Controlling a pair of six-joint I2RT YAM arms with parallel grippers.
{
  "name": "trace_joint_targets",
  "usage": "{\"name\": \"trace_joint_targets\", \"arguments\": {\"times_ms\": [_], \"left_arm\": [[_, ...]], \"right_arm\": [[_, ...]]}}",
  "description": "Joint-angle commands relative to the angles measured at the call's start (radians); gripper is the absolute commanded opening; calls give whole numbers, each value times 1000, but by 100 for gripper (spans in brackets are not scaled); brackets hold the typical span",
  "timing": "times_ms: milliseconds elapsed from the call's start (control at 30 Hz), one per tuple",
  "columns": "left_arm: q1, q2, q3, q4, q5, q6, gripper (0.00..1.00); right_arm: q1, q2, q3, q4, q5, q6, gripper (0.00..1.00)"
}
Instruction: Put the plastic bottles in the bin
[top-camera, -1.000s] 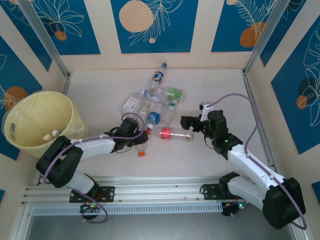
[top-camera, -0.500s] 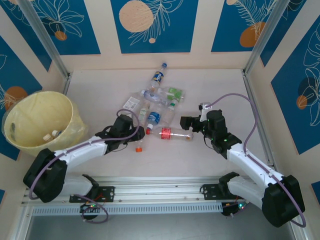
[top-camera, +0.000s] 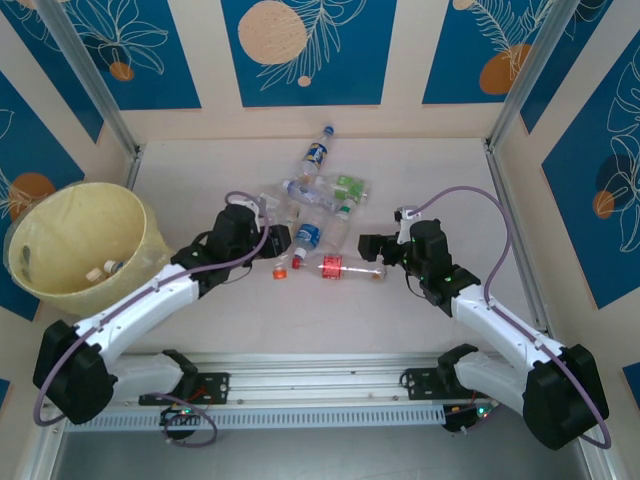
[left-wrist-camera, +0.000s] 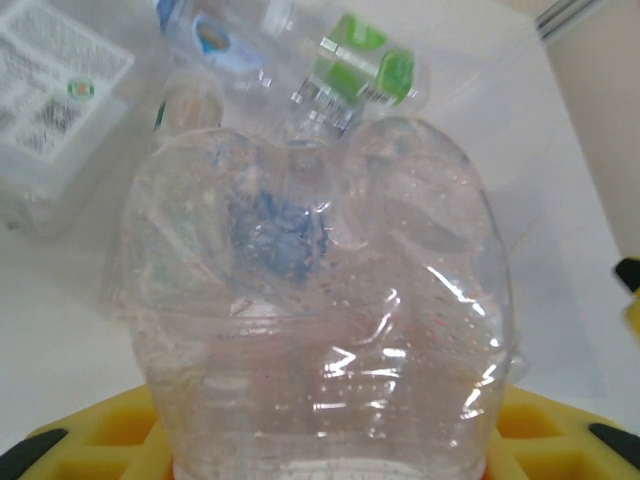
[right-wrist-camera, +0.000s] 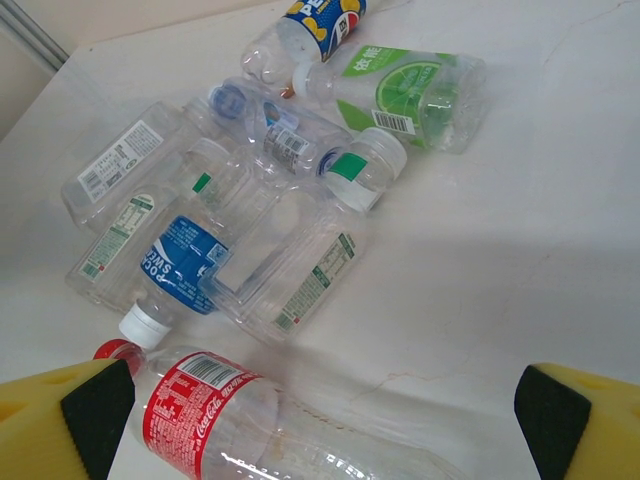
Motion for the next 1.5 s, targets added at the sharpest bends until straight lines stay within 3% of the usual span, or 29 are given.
{"name": "trace_joint_targets", "arguments": {"times_ms": [0,167,467,633,867,1100,1233,1467], "left_arm": [[22,-52,73,-64,-35,70,0],[45,-89,117,-45,-47,111,0],[49,-106,103,153,-28,142,0],[48,-153,197,52,-207,206,0],[50,-234,293,-58,-319,337,0],[62,-240,402,-185,-669,406,0],[122,-210,472,-241,-844,457,0],[300,-240,471,-202,-922,540,0]], "right_arm": [[9,-2,26,31,-6,-1,100],[16,-2,26,51,-18,-7,100],[40,5,20,139,-54,-15,100],[49,37,36,192,-48,-15,100],[63,82,66,216,-43,-23,100],[70,102,89,218,-38,-40,100],[71,112,100,224,-42,-47,100],[79,105,109,207,-45,-52,100]]}}
